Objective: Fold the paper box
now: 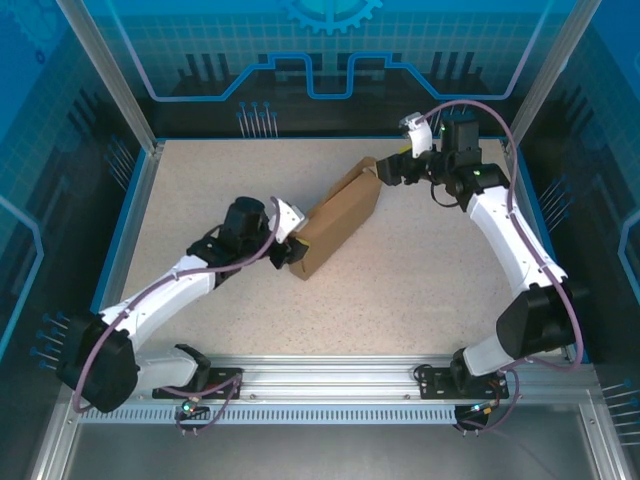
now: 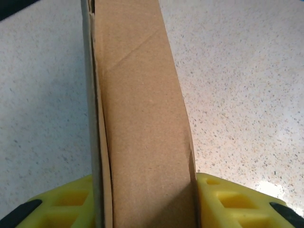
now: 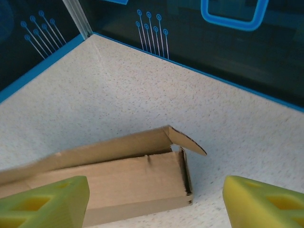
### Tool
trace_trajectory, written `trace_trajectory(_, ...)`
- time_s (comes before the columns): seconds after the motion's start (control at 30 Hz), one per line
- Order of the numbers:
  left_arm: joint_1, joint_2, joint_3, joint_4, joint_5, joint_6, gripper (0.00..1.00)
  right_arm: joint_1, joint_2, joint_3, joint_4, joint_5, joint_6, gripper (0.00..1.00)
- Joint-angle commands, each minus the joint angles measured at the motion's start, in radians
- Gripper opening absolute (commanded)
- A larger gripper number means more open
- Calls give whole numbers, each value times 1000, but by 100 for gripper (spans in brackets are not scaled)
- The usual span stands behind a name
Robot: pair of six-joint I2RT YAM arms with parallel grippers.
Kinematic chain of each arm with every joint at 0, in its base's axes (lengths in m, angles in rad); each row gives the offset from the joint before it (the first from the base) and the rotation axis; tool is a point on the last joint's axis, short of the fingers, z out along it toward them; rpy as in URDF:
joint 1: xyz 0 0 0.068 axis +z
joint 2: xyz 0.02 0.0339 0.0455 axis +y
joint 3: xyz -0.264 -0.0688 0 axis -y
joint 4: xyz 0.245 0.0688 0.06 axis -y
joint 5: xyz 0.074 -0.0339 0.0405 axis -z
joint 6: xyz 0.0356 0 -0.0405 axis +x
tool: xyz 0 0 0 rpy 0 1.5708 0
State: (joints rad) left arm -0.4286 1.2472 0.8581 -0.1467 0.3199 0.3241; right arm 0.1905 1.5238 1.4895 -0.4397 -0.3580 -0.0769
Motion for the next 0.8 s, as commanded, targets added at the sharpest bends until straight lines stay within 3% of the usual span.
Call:
trace_trajectory(0.0,90,29,111,-18,254,126,28,-17,28,56,-49,-20,-209,75)
trace_trajectory(0.13,159,95,214,-155,385,257,28,-30,35,96,-142,-7,-369,75)
trace_trajectory(0.27,209,170,314,-323,427,385,29,-60,36,128,-256,-79,-468,75)
trace_trajectory(0.4,239,240,384,-475,447,506,31,-66,51,140,-303,-66,-548,75)
trace_trajectory(0.77,270,265,354,-507,482,600,35,-33,187,295,-493,-75,-674,68)
